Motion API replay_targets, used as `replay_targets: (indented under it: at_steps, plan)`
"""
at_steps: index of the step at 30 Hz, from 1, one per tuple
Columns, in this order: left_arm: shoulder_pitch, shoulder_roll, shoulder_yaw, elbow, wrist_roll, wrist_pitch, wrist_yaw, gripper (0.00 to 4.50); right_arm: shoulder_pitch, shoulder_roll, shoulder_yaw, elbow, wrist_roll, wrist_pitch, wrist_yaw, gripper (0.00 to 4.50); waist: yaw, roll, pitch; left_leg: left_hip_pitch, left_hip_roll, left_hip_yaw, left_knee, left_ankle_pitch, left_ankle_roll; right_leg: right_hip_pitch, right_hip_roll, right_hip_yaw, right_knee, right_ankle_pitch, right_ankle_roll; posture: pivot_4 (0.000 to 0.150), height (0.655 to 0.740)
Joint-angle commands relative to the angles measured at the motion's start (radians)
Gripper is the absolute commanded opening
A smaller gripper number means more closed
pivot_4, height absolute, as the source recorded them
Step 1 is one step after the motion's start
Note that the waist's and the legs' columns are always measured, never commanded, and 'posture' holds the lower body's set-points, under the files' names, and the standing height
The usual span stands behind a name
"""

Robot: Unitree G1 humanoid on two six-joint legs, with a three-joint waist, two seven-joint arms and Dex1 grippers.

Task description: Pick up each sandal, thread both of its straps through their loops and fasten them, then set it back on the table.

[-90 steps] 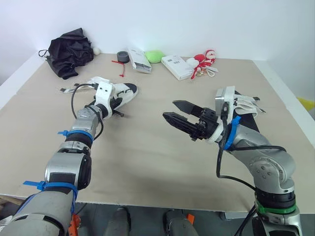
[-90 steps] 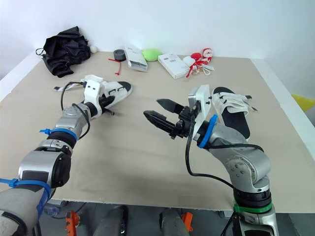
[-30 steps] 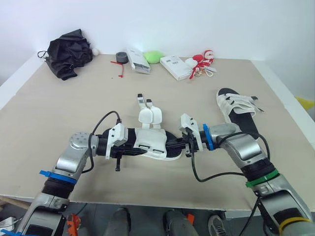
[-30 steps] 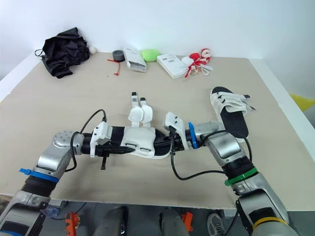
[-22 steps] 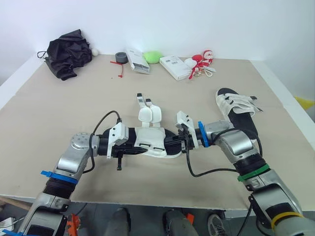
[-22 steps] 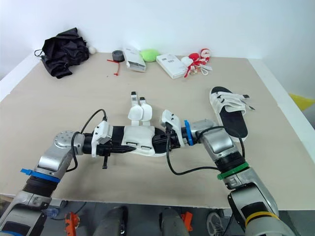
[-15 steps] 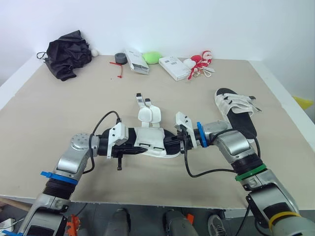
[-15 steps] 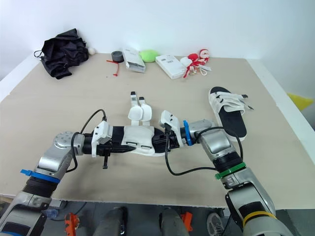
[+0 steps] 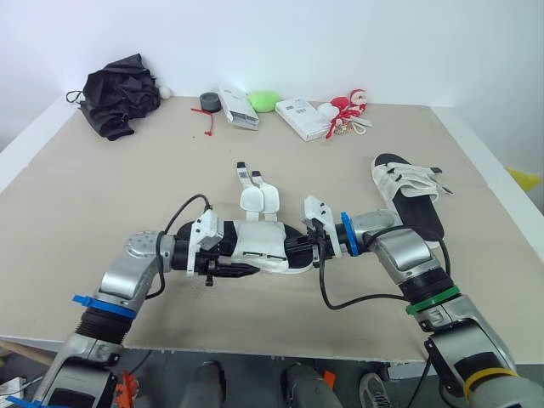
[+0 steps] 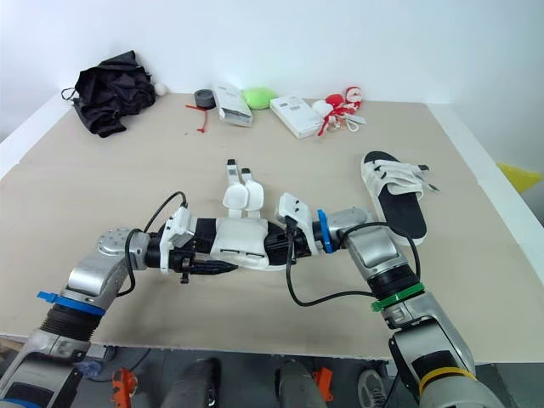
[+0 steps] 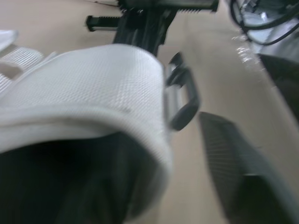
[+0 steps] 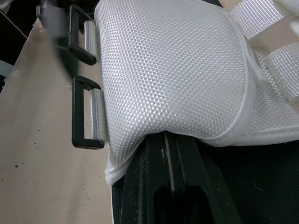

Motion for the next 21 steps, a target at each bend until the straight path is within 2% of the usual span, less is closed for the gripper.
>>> replay_targets:
  at_steps: [1, 3, 5, 8, 10, 13, 16, 21]
  plan:
    - [-0.025, 0.055, 0.089, -0.120, -0.183, 0.281, 0.036, 3.79, 0.026, -0.012, 0.032, 0.026, -0.049, 0.010, 0.007, 0.00, 0.000, 0.000, 0.000, 0.000, 0.000, 0.000, 0.000, 0.000, 0.000, 0.000, 0.000, 0.000, 0.000, 0.000, 0.000, 0.150, 0.7380]
    - [-0.040, 0.137, 0.136, -0.152, -0.295, 0.469, 0.022, 3.79, 0.020, -0.008, 0.029, 0.030, -0.046, 0.012, 0.011, 0.00, -0.002, 0.000, 0.000, 0.000, 0.000, -0.001, 0.000, 0.000, 0.000, 0.000, 0.000, 0.000, 0.000, 0.000, 0.000, 0.150, 0.7380]
    - [-0.054, 0.219, 0.170, -0.146, -0.355, 0.565, -0.005, 3.79, 0.014, -0.007, 0.034, 0.038, -0.052, 0.010, 0.016, 0.00, -0.002, 0.000, 0.000, 0.000, 0.000, -0.002, 0.000, 0.000, 0.000, 0.000, 0.000, -0.001, 0.000, -0.001, 0.000, 0.150, 0.7380]
    - [-0.074, 0.316, 0.180, -0.084, -0.335, 0.566, -0.049, 3.79, 0.008, -0.005, 0.056, 0.052, -0.075, 0.009, 0.015, 0.00, -0.003, -0.001, 0.001, 0.000, 0.000, -0.002, -0.001, 0.000, 0.000, -0.001, 0.000, -0.002, 0.000, -0.001, -0.001, 0.150, 0.7380]
    - [-0.101, 0.329, 0.181, -0.025, -0.312, 0.548, -0.038, 3.79, 0.003, -0.001, 0.065, 0.064, -0.090, 0.015, 0.011, 0.00, -0.002, -0.001, 0.000, 0.001, 0.000, -0.002, -0.001, 0.000, 0.000, 0.000, 0.000, -0.002, 0.000, -0.002, -0.002, 0.150, 0.7380]
    - [-0.199, 0.263, 0.214, 0.134, -0.265, 0.501, 0.070, 3.79, -0.004, 0.000, 0.077, 0.076, -0.103, 0.027, 0.016, 0.00, 0.000, -0.001, 0.000, 0.002, 0.000, -0.002, -0.001, 0.000, 0.000, 0.002, 0.000, -0.003, 0.000, -0.003, -0.006, 0.150, 0.7380]
    - [-0.323, 0.117, 0.281, 0.344, -0.234, 0.466, 0.285, 3.79, -0.006, 0.002, 0.081, 0.083, -0.111, 0.021, 0.015, 0.00, 0.001, -0.004, -0.002, 0.004, 0.000, -0.003, 0.000, 0.003, -0.003, 0.004, -0.001, -0.004, 0.000, -0.001, -0.006, 0.150, 0.7380]
    - [-0.386, -0.012, 0.274, 0.516, -0.197, 0.473, 0.362, 3.79, -0.010, 0.006, 0.080, 0.079, -0.114, 0.020, 0.018, 0.00, -0.001, -0.004, -0.003, 0.004, 0.000, -0.003, -0.002, 0.003, -0.003, 0.004, 0.000, -0.004, 0.000, 0.000, -0.002, 0.150, 0.7380]
